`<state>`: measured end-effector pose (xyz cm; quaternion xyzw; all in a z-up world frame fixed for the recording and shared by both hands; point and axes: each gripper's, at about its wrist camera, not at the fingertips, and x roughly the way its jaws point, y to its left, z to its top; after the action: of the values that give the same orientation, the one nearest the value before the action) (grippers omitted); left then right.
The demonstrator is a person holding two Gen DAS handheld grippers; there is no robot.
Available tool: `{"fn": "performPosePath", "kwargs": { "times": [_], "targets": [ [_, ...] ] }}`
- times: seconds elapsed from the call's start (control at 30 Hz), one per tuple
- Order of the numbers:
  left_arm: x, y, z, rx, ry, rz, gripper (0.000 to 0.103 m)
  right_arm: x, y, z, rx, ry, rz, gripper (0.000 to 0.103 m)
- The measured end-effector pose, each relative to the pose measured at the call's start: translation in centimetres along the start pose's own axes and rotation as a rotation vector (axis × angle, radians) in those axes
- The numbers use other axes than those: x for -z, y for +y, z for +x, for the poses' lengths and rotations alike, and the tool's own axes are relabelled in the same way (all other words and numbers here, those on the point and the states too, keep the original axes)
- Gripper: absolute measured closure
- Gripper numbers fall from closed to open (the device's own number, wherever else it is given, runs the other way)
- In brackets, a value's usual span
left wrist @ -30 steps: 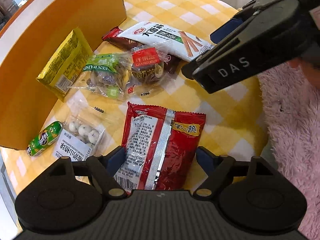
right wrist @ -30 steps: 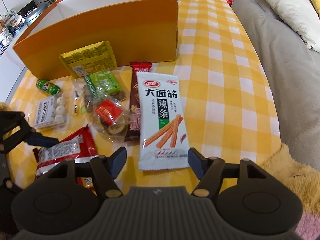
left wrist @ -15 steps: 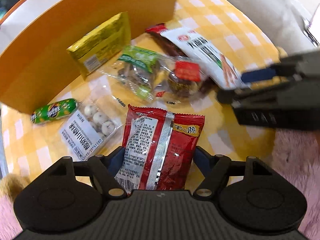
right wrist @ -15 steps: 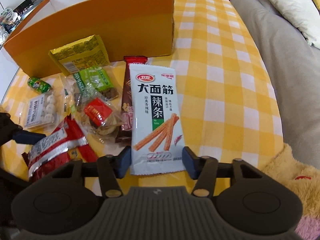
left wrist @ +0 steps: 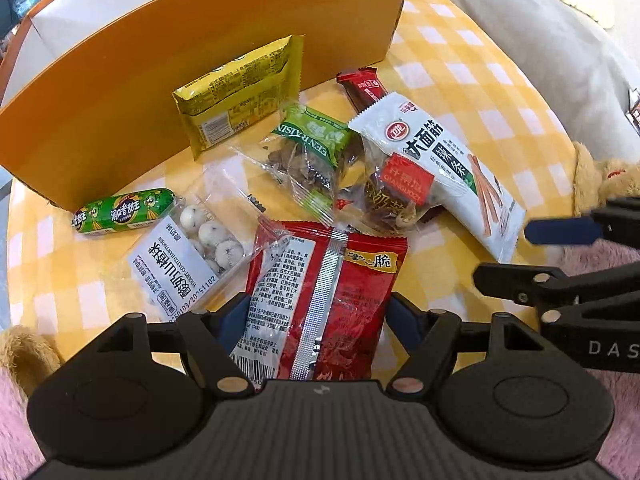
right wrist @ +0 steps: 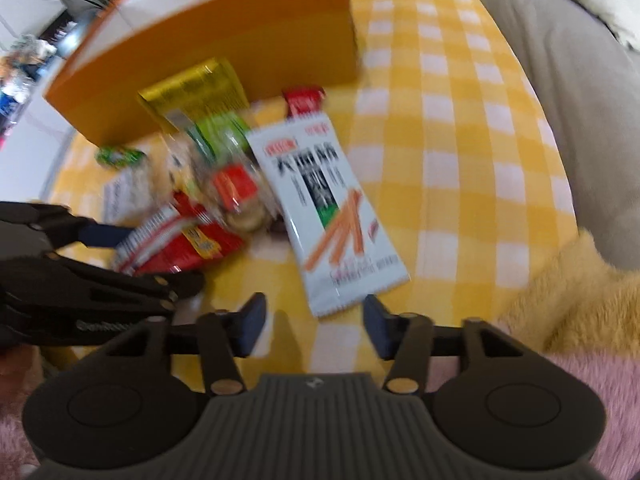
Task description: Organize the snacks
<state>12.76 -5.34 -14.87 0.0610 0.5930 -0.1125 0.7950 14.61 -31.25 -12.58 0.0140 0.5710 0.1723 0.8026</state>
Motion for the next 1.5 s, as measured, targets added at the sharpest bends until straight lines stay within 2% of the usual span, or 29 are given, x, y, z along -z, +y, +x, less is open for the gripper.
{"fn": "performPosePath", "kwargs": {
  "times": [0.17,0.33,0.63,0.73,0.8,0.9,1.07,1.3,1.5],
  "targets": [
    [-0.3,0.4,-0.1,0.004,0.001,-0.029,0.019,-1.5,0.5,1.1,0.012,-0.015,-0.122,0.035],
    [-0.3,0.4,0.1,0.006,0.003,-0.031,0.019,-2.8,-0.3,2.4,0.022,-0.049,-0.190,0.033],
    [-0.5,0.4,0.4,0.004,0.014,-0.025,0.019,-3.7,-1.0,4.0,-0.023,-0.069,-0.194,0.030],
    [-0.4,0.2,0.4,-0.004,0.014,-0.017,0.019,-3.4,-0.6,4.0,-0.001,-0.072,-0.214,0.035],
    [-0.4,0.2,0.5,-0.006,0.013,-0.014,0.019,-3.3,-0.3,3.9,0.033,-0.077,-0.229,0.047],
    [-0.4,0.1,0.5,-0.008,0.009,-0.011,0.019,-3.1,-0.2,3.7,0.041,-0.076,-0.235,0.053],
    [-0.3,0.1,0.4,-0.013,-0.002,-0.012,0.019,-2.7,0.1,3.5,0.060,-0.052,-0.229,0.056],
    [0.2,0.0,-0.6,-0.001,-0.011,-0.019,0.019,-1.9,-0.4,2.4,0.091,0.013,-0.106,0.057],
    [0.4,-0.2,-2.6,0.035,-0.043,-0.044,0.019,-0.9,-0.4,0.2,0.073,-0.012,-0.029,0.058]
  ]
}}
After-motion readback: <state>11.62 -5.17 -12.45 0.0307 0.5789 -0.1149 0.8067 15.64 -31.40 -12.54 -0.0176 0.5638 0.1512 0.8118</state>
